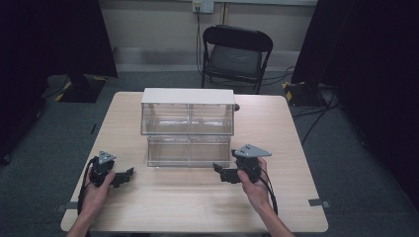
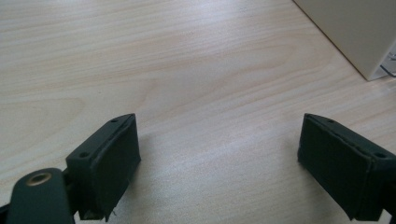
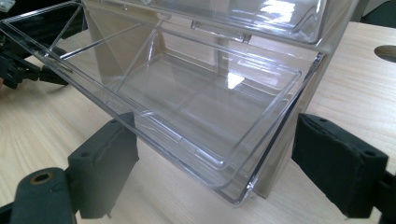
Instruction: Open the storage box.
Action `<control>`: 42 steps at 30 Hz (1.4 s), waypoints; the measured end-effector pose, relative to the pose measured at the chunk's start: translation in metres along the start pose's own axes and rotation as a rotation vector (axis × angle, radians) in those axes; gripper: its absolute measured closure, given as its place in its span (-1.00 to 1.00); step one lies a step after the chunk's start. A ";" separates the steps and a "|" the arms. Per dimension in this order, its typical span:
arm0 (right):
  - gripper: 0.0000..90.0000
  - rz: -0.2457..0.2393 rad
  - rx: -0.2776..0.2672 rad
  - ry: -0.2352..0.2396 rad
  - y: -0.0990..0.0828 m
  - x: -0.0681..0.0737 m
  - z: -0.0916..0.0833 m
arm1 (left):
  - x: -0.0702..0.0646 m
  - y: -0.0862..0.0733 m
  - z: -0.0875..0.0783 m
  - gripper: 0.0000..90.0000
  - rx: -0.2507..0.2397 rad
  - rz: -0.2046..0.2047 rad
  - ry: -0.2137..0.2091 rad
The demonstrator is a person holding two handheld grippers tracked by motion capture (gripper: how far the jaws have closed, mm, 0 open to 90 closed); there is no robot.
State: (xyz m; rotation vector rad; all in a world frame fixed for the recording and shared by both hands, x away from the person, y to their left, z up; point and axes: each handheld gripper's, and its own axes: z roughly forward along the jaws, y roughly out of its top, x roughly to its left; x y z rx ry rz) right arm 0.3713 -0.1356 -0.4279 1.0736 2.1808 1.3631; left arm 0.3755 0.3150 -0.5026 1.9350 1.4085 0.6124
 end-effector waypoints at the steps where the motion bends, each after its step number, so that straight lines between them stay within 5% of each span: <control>1: -0.69 0.004 -0.002 0.002 0.000 0.000 0.000 | 0.000 0.000 0.000 -0.73 0.000 0.000 0.001; 42: -0.69 0.016 -0.026 -0.025 0.009 -0.006 -0.002 | 0.000 0.000 0.000 -0.73 0.000 0.000 0.001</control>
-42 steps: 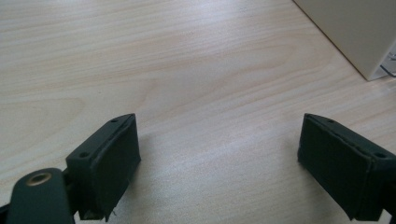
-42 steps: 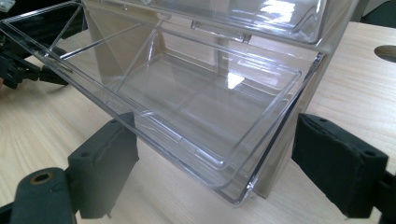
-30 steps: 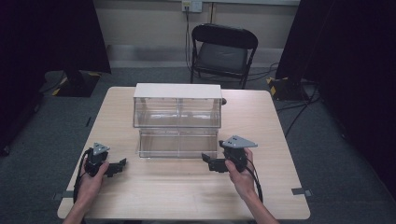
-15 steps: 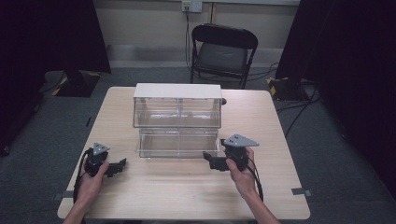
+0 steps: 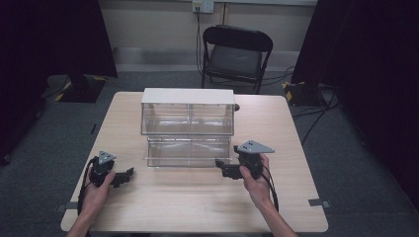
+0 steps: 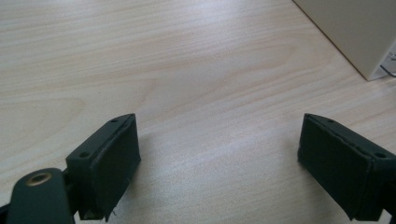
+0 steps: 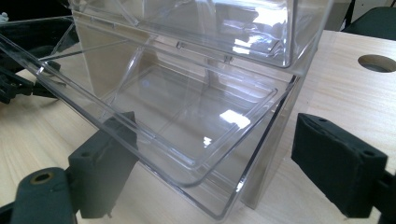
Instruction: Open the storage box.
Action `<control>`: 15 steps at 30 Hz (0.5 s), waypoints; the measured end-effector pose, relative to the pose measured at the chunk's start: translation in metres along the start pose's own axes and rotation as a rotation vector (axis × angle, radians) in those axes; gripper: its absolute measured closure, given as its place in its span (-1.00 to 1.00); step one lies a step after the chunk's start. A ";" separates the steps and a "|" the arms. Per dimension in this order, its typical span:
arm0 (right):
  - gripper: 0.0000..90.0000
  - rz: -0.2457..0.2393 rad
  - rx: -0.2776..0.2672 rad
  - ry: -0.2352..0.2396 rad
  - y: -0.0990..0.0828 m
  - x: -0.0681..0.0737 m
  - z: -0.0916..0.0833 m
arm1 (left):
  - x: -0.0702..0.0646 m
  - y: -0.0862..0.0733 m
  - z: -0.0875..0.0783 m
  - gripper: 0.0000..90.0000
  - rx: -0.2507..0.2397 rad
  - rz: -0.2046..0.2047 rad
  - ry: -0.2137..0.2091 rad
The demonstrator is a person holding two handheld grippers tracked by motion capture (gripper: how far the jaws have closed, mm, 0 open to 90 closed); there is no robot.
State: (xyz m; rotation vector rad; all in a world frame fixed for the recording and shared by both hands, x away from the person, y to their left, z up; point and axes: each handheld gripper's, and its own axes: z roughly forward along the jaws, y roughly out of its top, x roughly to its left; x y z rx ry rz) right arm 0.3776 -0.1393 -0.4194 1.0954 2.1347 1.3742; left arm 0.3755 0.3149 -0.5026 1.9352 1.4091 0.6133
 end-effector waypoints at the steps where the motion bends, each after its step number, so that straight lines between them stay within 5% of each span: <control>1: -0.69 -0.003 -0.002 0.001 0.001 0.000 0.000 | 0.000 0.000 0.000 -0.73 -0.001 0.000 0.001; 15: -0.69 0.002 0.010 -0.002 0.003 -0.002 0.005 | 0.000 0.000 0.000 -0.73 0.000 0.000 0.000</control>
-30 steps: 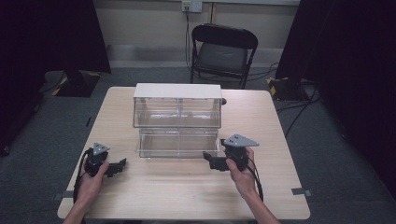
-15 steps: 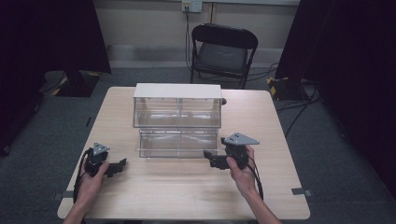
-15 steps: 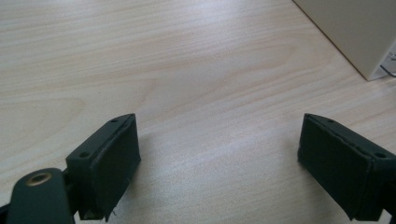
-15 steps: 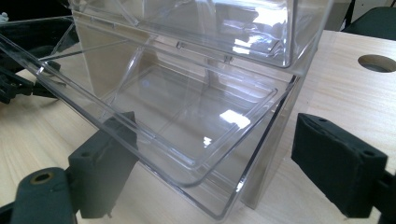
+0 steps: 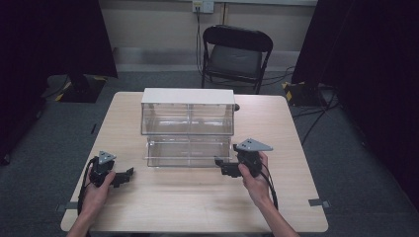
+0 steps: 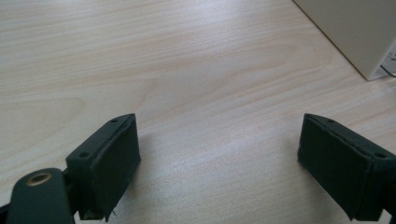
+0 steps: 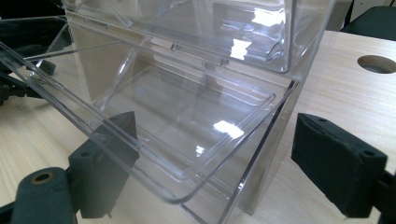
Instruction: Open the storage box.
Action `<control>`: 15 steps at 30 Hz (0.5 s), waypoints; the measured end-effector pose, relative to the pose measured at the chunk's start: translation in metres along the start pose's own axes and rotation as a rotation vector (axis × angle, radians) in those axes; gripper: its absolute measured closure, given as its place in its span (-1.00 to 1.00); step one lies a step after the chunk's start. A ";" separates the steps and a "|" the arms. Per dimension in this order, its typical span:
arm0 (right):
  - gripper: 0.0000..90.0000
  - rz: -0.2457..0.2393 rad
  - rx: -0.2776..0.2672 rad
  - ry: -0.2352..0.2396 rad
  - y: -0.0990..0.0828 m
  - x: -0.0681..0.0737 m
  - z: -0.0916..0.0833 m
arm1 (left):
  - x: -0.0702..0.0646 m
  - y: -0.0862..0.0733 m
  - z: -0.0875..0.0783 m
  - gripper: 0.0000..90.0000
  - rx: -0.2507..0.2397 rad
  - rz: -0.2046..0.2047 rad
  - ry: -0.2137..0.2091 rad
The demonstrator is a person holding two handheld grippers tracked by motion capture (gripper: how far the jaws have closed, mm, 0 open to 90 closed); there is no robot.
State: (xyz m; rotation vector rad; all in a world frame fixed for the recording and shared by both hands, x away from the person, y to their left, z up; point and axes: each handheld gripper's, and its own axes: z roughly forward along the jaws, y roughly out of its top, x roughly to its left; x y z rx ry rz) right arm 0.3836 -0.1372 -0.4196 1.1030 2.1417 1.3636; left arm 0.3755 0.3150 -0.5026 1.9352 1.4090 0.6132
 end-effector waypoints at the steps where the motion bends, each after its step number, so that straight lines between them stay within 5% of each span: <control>1: -0.69 -0.005 -0.006 -0.002 0.001 -0.001 0.000 | 0.000 0.000 0.000 -0.73 0.000 0.000 -0.001; 15: -0.69 0.015 -0.022 -0.016 0.007 -0.009 0.003 | 0.000 0.000 0.000 -0.73 0.000 0.000 0.000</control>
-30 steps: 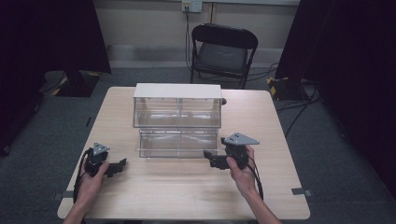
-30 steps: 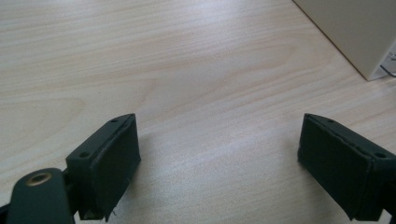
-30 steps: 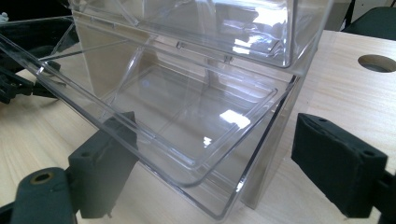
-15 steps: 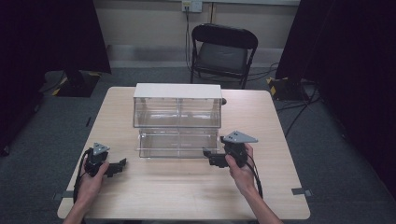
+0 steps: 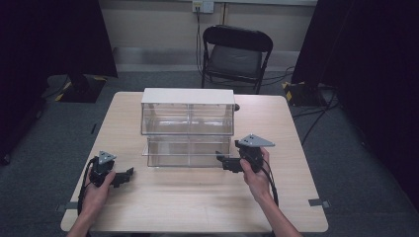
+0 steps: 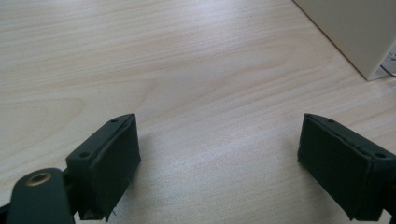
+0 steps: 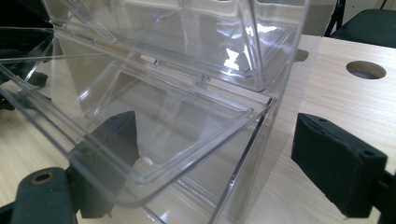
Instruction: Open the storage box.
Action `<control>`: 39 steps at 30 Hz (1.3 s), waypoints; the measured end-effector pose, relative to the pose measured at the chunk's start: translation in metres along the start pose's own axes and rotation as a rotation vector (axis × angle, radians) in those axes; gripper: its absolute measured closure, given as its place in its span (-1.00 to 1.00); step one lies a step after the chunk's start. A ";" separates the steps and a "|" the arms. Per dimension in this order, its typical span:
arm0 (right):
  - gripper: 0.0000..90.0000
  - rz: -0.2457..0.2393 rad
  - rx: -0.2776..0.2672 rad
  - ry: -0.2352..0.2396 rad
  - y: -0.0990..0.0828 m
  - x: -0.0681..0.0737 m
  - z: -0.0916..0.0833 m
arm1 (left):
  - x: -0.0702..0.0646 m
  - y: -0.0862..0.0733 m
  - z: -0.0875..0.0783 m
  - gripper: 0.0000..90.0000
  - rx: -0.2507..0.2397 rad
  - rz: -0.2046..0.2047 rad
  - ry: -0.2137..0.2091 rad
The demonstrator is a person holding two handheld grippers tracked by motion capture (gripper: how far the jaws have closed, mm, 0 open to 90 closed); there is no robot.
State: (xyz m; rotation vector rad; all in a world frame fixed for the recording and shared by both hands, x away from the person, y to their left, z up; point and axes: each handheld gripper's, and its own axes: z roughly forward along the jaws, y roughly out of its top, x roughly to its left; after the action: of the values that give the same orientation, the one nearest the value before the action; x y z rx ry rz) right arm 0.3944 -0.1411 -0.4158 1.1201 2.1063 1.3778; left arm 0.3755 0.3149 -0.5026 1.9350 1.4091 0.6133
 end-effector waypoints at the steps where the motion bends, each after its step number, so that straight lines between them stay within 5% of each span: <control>1: -0.68 0.003 0.002 -0.002 0.000 -0.001 0.001 | 0.000 0.000 0.000 -0.73 0.000 0.000 -0.001; 39: -0.68 0.025 -0.033 -0.019 0.009 -0.006 0.007 | 0.000 0.000 0.000 -0.73 0.000 0.000 0.000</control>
State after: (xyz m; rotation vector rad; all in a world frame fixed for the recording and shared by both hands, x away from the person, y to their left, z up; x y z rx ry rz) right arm 0.4062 -0.1397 -0.4120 1.1459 2.0550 1.4029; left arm 0.3755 0.3149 -0.5026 1.9351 1.4089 0.6137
